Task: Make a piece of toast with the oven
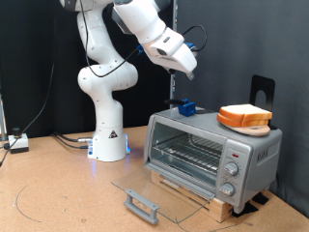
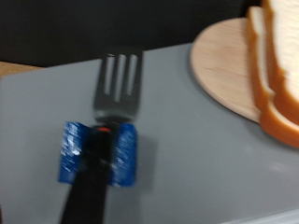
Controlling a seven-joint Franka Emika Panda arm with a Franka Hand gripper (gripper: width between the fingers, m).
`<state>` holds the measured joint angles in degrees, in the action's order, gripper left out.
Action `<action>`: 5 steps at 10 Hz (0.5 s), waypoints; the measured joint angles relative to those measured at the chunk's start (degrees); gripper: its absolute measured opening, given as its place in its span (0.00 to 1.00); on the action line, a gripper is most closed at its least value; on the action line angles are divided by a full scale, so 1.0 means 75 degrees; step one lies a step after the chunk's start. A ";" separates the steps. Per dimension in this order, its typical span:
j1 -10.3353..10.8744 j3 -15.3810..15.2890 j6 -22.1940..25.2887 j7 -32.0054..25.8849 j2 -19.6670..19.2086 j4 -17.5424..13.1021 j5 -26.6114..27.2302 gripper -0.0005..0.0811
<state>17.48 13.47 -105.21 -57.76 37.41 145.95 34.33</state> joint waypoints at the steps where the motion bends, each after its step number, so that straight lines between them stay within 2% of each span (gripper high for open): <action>1: -0.0008 -0.0139 -0.0009 0.0149 0.0294 0.0173 0.0009 0.99; 3: -0.0050 -0.0469 -0.0121 0.0624 0.0978 0.0493 0.0010 0.99; 5: -0.0069 -0.0623 0.0052 0.1031 0.1601 0.0737 0.0007 0.99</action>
<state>16.96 8.79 -104.81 -50.02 49.42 151.48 34.38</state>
